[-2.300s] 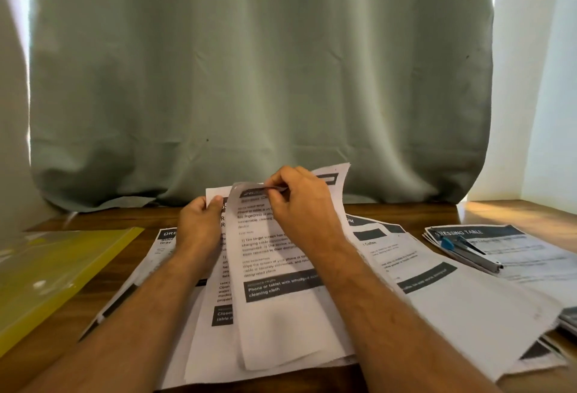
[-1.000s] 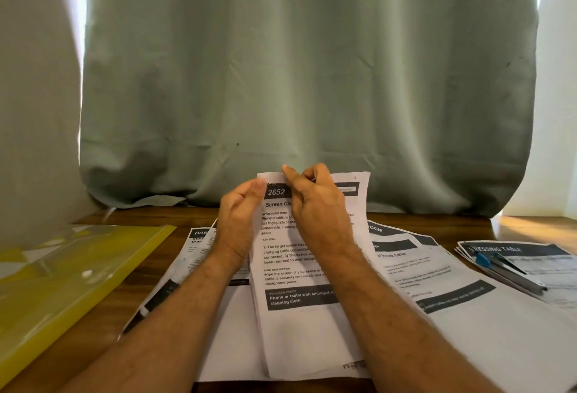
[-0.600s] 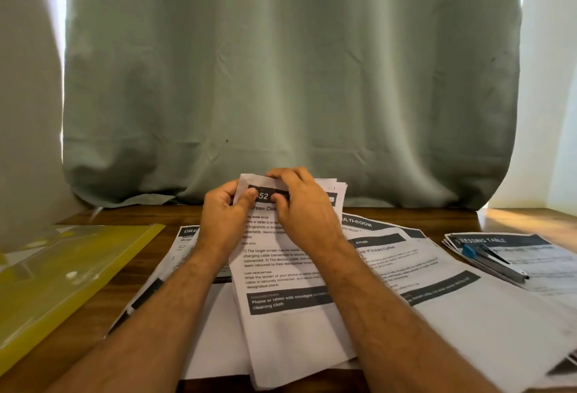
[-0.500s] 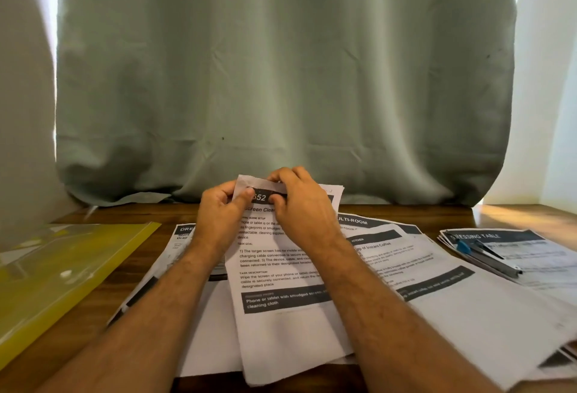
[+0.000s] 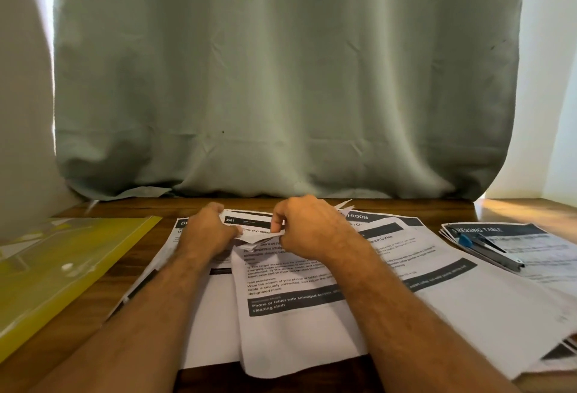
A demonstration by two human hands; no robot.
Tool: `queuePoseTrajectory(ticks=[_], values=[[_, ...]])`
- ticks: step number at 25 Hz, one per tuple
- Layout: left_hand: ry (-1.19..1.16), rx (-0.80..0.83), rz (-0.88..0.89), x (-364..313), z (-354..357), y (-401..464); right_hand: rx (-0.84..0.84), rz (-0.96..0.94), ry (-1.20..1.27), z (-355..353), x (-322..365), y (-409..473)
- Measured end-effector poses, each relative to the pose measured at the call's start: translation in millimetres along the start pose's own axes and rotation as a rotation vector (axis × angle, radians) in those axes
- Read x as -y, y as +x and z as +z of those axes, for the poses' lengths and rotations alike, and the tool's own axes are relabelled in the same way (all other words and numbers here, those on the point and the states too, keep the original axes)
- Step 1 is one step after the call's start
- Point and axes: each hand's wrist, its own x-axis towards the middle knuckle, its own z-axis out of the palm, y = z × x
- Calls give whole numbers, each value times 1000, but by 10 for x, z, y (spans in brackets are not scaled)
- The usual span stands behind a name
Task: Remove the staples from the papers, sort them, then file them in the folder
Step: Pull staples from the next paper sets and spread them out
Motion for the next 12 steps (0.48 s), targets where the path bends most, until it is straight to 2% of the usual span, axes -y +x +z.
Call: queuePoseTrajectory(ticks=[3,5,9,12], values=[[-192,-86,42,8,-19,9,-13,-3,3,4,1,-4],[-340,-176,51,27,-44,40,-85,-10,11,13,1,6],[-634,-334,-69,29,-145,77,-224,-1,78,20,-23,50],[-721,-341,-106,4,-171,72,-233,-4,94,31,-35,80]])
